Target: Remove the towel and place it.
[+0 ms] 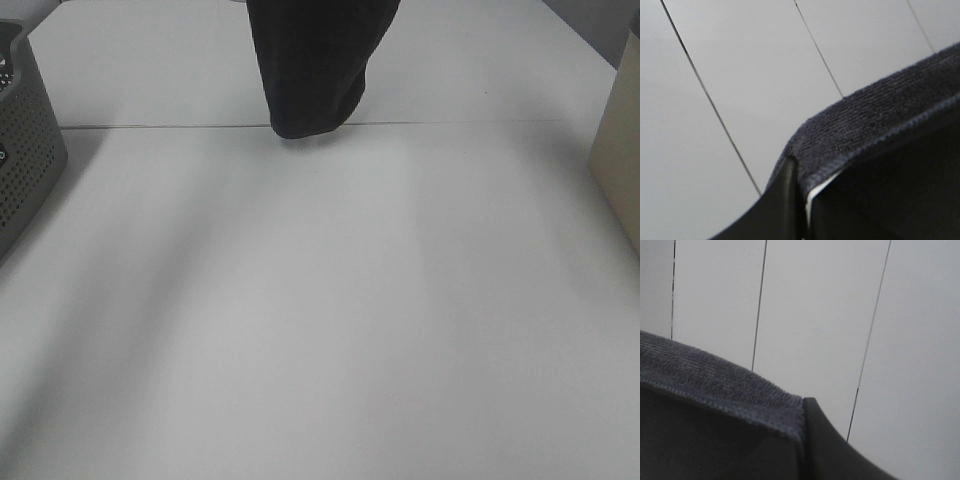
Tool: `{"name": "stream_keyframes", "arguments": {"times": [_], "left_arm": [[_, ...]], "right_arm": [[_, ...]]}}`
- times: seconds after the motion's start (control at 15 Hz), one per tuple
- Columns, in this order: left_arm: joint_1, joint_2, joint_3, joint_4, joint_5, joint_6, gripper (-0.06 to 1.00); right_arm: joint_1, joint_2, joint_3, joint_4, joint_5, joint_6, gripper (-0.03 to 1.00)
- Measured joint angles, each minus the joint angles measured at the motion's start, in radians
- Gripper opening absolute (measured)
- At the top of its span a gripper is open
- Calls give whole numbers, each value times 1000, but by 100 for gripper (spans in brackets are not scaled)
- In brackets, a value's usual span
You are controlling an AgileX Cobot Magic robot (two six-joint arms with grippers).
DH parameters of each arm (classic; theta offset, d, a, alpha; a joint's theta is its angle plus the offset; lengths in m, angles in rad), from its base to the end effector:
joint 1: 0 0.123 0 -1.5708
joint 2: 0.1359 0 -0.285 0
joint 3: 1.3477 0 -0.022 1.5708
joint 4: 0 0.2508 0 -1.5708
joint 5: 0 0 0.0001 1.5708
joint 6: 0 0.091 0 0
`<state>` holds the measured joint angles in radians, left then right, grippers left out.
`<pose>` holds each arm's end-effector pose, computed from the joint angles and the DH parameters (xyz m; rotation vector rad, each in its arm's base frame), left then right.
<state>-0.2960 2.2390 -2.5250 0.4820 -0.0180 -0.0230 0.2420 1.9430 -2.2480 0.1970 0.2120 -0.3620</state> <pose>0.4924 -0.1509 0.4671 0.4428 1.0968 0.1386 0.4374 0.1118 0.5047 -0.3169 1.3507 0.0892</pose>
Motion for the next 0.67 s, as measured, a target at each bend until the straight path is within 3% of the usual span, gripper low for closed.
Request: {"name": "stream_keyframes", "arguments": {"times": [0.13,0.33,0.47,0.67], "left_arm": [[18,0,0,74,54,103,1],[22,0,0,89,62,121,1],[20,1,0,56,30,48,1],[8,1,0,-53,-57,-185,1]], "right_arm": [[0,0,0,38,48,-2,1],[2,1,0,57,76,-10,1],[0,0,0,58,76,-34,1],[-4,-2,0,48,72,-63,1]]}}
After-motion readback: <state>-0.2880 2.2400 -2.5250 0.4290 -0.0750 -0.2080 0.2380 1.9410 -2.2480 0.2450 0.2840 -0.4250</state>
